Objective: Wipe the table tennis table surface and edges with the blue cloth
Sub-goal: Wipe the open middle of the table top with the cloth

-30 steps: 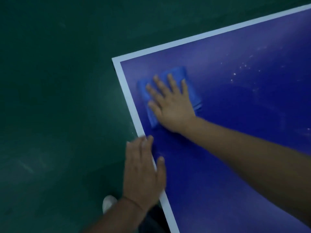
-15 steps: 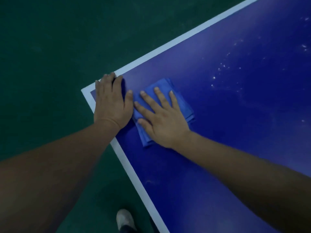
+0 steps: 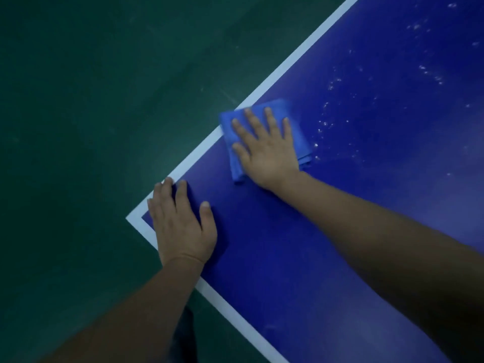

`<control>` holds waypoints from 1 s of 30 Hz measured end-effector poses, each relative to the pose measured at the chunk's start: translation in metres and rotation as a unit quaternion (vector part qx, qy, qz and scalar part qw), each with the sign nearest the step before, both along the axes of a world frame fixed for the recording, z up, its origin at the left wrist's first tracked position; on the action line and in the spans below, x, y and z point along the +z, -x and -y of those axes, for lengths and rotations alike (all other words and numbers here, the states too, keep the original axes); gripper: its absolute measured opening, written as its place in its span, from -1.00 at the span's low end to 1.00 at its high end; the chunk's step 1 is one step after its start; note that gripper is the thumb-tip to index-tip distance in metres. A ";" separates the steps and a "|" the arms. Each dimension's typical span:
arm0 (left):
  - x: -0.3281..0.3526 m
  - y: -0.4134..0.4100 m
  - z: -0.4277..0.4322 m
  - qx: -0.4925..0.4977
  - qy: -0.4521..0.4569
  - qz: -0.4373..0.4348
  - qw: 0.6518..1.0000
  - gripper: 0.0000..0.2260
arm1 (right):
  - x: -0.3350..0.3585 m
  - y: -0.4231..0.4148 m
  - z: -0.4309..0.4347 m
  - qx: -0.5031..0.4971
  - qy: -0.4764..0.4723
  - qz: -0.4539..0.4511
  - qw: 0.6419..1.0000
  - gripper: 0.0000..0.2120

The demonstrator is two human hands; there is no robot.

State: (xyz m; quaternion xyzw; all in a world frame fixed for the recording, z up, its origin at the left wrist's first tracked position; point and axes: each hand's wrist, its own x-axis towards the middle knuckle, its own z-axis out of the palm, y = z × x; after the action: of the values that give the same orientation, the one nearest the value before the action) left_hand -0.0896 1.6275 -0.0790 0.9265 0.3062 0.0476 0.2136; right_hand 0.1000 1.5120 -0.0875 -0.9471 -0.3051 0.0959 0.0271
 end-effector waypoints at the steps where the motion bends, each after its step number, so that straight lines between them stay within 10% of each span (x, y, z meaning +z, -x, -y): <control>1: -0.001 0.000 0.000 0.002 0.003 -0.004 1.000 -0.43 | -0.001 -0.006 -0.006 -0.062 0.005 -0.003 0.998 -0.44; 10: 0.011 0.010 -0.028 -0.076 0.121 -0.012 0.990 -0.39 | 0.000 0.125 -0.055 -0.224 -0.024 0.002 0.974 -0.42; 17: 0.006 0.030 -0.072 -0.454 -0.040 -0.023 0.890 -0.42 | -0.001 0.288 -0.007 -0.428 -0.010 0.027 0.903 -0.50; 25: -0.005 0.028 -0.070 -0.518 -0.123 -0.054 0.845 -0.39 | 0.008 0.325 0.084 -0.749 0.014 0.000 0.662 -0.42; 30: 0.005 0.029 -0.067 -0.511 -0.108 -0.070 0.850 -0.38 | 0.008 0.296 0.009 -0.486 0.006 0.034 0.873 -0.47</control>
State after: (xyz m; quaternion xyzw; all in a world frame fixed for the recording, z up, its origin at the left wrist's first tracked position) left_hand -0.1185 1.6949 -0.0742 0.9702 -0.2037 -0.1004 0.0841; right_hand -0.1965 1.5033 -0.0797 -0.9788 0.1936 0.0403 0.0538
